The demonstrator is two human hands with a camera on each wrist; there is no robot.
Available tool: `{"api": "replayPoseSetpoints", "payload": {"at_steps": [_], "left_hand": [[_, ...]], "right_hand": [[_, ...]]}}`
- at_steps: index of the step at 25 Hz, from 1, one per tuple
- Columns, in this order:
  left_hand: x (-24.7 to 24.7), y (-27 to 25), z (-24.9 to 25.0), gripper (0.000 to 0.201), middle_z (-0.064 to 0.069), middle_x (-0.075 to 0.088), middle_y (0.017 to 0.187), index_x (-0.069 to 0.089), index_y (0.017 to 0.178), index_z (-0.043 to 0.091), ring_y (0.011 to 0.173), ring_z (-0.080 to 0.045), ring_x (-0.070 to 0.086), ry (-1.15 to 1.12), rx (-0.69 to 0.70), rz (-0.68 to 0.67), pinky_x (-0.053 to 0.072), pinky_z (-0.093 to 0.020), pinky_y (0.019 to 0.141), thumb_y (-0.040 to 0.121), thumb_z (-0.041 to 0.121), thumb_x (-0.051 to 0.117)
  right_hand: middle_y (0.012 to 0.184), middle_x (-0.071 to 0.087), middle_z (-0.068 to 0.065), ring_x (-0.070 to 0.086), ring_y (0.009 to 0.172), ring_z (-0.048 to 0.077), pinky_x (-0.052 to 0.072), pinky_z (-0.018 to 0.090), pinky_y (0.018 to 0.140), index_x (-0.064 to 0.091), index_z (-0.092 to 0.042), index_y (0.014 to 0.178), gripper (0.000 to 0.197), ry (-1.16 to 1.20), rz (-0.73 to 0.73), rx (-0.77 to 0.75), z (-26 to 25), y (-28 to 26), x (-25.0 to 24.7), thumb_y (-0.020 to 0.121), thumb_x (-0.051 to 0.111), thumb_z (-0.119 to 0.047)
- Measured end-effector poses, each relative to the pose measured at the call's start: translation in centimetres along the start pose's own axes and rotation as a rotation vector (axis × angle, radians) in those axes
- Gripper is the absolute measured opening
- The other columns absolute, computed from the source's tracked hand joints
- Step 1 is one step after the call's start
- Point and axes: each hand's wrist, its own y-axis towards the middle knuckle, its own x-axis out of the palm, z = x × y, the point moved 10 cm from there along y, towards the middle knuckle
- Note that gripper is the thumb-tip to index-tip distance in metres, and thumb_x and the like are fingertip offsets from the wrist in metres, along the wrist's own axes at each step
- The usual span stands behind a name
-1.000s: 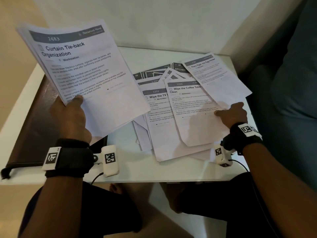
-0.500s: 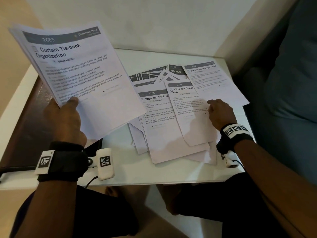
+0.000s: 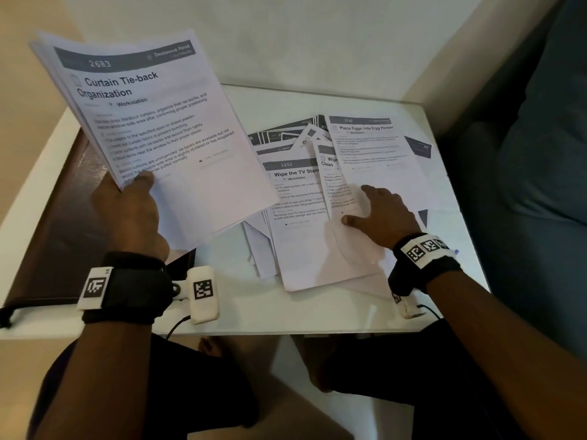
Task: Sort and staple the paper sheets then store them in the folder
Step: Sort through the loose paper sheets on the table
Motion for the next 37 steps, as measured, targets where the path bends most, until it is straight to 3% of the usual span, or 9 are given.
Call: {"api": "replayPoseSetpoints", "payload": {"at_steps": [5,10,12,19,23,28,32,34,37], "left_hand": [[-0.6,-0.6,1.0,0.025,0.015,0.061,0.096,0.055,0.119,0.028,0.082,0.004,0.063,0.016,0.022,0.015,0.048,-0.007,0.062,0.102,0.012,0.060],[-0.5,-1.0,1.7,0.023,0.017,0.061,0.093,0.053,0.115,0.027,0.074,0.011,0.063,0.030,0.044,0.001,0.045,-0.001,0.057,0.102,0.010,0.060],[-0.6,-1.0,1.9,0.023,0.017,0.061,0.093,0.053,0.115,0.026,0.073,0.011,0.063,0.014,0.043,0.007,0.045,-0.002,0.058,0.101,0.009,0.060],[-0.8,-1.5,2.3,0.023,0.015,0.063,0.097,0.056,0.118,0.028,0.084,0.002,0.064,0.039,0.036,0.019,0.050,-0.010,0.066,0.101,0.013,0.061],[-1.0,-1.7,2.4,0.021,0.001,0.067,0.113,0.056,0.114,0.029,0.095,-0.007,0.067,0.042,0.020,0.028,0.057,-0.031,0.088,0.101,0.014,0.061],[-0.7,-2.0,2.7,0.026,0.013,0.064,0.101,0.058,0.123,0.025,0.081,0.006,0.063,0.058,0.048,0.017,0.050,-0.012,0.072,0.102,0.010,0.058],[-0.7,-2.0,2.9,0.028,0.011,0.064,0.102,0.058,0.124,0.025,0.085,0.001,0.063,0.058,0.055,0.022,0.053,-0.023,0.082,0.101,0.010,0.059],[-0.5,-1.9,2.8,0.030,0.007,0.063,0.109,0.058,0.130,0.022,0.088,-0.001,0.062,0.068,0.046,0.005,0.053,-0.026,0.085,0.102,0.010,0.058],[-0.6,-2.1,2.7,0.034,0.007,0.062,0.114,0.057,0.136,0.019,0.089,0.000,0.060,0.092,0.043,0.010,0.052,-0.023,0.083,0.103,0.012,0.057]], "right_hand": [[0.147,0.041,0.007,0.041,0.135,0.029,0.045,0.050,0.101,0.044,-0.019,0.146,0.068,-0.061,0.025,-0.077,-3.7,-0.8,-1.3,0.093,0.058,-0.060],[0.167,0.007,-0.005,0.006,0.155,0.019,0.035,0.055,0.112,0.026,-0.032,0.152,0.110,-0.099,-0.197,-0.397,-11.9,-7.4,4.6,0.066,0.052,-0.094],[0.168,0.003,-0.002,0.005,0.155,0.021,0.037,0.057,0.111,0.020,-0.030,0.155,0.112,-0.112,-0.192,-0.424,-12.3,-7.8,5.4,0.068,0.057,-0.090],[0.166,0.013,-0.008,0.017,0.150,0.017,0.043,0.058,0.106,0.028,-0.036,0.154,0.075,0.021,-0.186,-0.451,-10.1,-5.1,4.0,0.091,0.062,-0.060],[0.166,0.018,-0.006,0.023,0.149,0.020,0.039,0.056,0.112,0.027,-0.034,0.157,0.064,0.029,-0.108,-0.408,-8.6,-3.1,1.9,0.101,0.056,-0.040],[0.170,0.004,-0.002,0.009,0.156,0.021,0.022,0.059,0.121,0.019,-0.028,0.160,0.070,-0.083,-0.141,-0.146,-2.8,0.3,0.6,0.101,0.049,-0.050],[0.171,0.000,0.001,0.005,0.157,0.022,0.027,0.059,0.119,0.013,-0.022,0.161,0.067,-0.137,-0.097,-0.116,-2.6,0.4,0.0,0.105,0.042,-0.044],[0.171,-0.004,-0.001,0.002,0.157,0.021,0.028,0.059,0.119,0.010,-0.026,0.162,0.070,-0.084,-0.065,-0.250,-5.8,-1.6,0.6,0.104,0.039,-0.052],[0.168,-0.020,-0.007,-0.014,0.156,0.019,0.013,0.061,0.120,-0.005,-0.042,0.159,0.099,-0.114,-0.219,-0.397,-9.9,-5.3,4.7,0.082,0.037,-0.089]]}}
